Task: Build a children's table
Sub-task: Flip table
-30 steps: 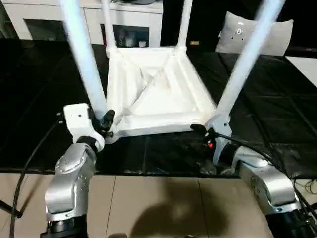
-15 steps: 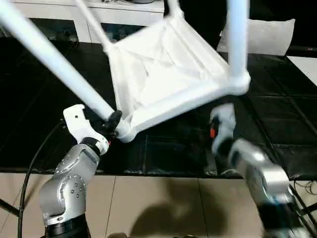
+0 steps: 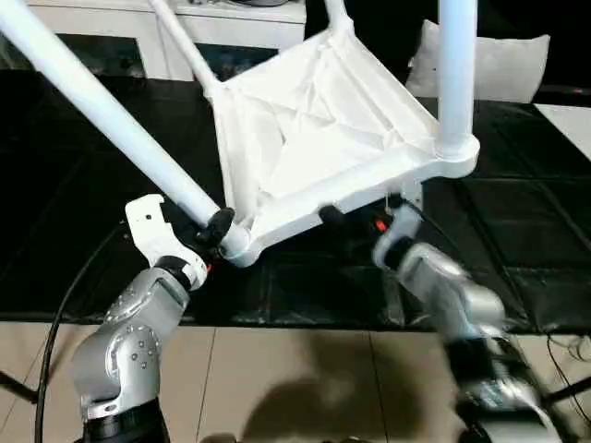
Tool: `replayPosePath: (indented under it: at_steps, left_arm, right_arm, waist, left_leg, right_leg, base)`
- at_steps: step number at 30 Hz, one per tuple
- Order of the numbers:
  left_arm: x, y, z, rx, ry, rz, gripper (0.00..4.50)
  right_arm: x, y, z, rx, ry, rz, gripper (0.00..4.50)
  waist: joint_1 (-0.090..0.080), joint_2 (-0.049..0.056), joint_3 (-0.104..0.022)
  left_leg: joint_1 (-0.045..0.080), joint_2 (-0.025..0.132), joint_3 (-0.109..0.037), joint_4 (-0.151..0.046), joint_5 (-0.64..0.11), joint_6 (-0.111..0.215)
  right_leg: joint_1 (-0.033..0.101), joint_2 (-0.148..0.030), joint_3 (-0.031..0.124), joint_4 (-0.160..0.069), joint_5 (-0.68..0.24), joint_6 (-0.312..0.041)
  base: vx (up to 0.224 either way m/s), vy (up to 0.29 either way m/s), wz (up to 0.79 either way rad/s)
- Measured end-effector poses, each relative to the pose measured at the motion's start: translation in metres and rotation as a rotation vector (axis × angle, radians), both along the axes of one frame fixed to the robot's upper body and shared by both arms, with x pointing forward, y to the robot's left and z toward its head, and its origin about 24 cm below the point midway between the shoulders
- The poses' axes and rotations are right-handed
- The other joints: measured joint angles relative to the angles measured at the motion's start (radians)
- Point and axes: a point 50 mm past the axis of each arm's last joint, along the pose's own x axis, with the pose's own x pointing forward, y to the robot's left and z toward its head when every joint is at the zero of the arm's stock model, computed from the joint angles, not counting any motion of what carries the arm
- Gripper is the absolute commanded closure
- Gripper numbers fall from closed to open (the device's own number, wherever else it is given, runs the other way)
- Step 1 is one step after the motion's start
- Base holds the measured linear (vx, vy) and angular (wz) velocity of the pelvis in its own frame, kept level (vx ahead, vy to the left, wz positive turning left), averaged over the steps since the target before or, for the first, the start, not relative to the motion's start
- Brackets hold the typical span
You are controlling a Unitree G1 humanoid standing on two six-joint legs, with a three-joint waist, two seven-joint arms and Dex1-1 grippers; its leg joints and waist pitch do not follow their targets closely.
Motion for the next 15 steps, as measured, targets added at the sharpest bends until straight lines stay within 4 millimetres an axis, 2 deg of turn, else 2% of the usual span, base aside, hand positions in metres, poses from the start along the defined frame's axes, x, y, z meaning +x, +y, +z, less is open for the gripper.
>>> replayPosePath:
  at_steps: [7, 8, 11, 12, 14, 15]
  left_arm:
    - [0.000, -0.001, 0.001, 0.022, -0.001, -0.023, 2.49]
    - [0.000, -0.002, 0.001, 0.024, 0.000, -0.028, 2.49]
    - [0.000, -0.003, 0.001, 0.044, -0.004, -0.057, 2.49]
    - [0.000, -0.003, 0.001, 0.053, -0.006, -0.070, 2.49]
    - [-0.001, -0.003, 0.002, 0.064, -0.010, -0.083, 2.49]
    - [-0.001, -0.003, 0.002, 0.066, -0.012, -0.086, 2.49]
  right_arm:
    - [0.022, 0.012, 0.001, 0.158, 0.049, -0.112, 0.00]
    - [0.024, 0.012, 0.001, 0.178, 0.057, -0.124, 0.30]
    - [0.030, 0.012, 0.001, 0.278, 0.108, -0.161, 0.43]
    - [0.031, 0.013, 0.001, 0.297, 0.113, -0.169, 0.71]
    - [0.033, 0.013, 0.000, 0.314, 0.126, -0.178, 0.71]
    - [0.033, 0.013, -0.001, 0.319, 0.129, -0.184, 0.89]
  waist:
    - [-0.003, 0.000, 0.000]
    - [-0.003, 0.000, 0.000]
    - [-0.006, 0.000, 0.000]
    - [-0.006, 0.000, 0.000]
    - [-0.008, 0.000, 0.000]
    - [-0.008, 0.000, 0.000]
  left_leg:
    - [0.000, 0.000, 0.001, 0.000, 0.000, 0.000]
    - [0.000, 0.000, 0.001, 0.000, 0.000, 0.000]
    - [0.000, 0.001, 0.002, 0.000, 0.000, 0.000]
    - [0.000, 0.001, 0.002, 0.000, 0.000, 0.000]
    - [-0.002, 0.001, 0.003, 0.000, 0.000, 0.000]
    - [-0.002, 0.001, 0.003, 0.000, 0.000, 0.000]
  right_leg:
    - [-0.001, 0.000, 0.000, 0.001, 0.000, -0.001]
    - [-0.001, 0.000, 0.000, 0.001, 0.000, -0.001]
    - [-0.002, 0.000, 0.000, 0.002, 0.001, -0.001]
    - [-0.002, 0.000, 0.000, 0.003, 0.000, -0.002]
    - [-0.004, 0.000, 0.000, 0.004, 0.000, -0.003]
    - [-0.005, 0.000, 0.000, 0.004, 0.000, -0.003]
  base:
    - [0.000, 0.000, 0.00]
    - [0.000, 0.000, 0.00]
    - [0.000, 0.000, 0.00]
    - [0.000, 0.000, 0.00]
    - [0.000, 0.000, 0.00]
    - [0.000, 0.000, 0.00]
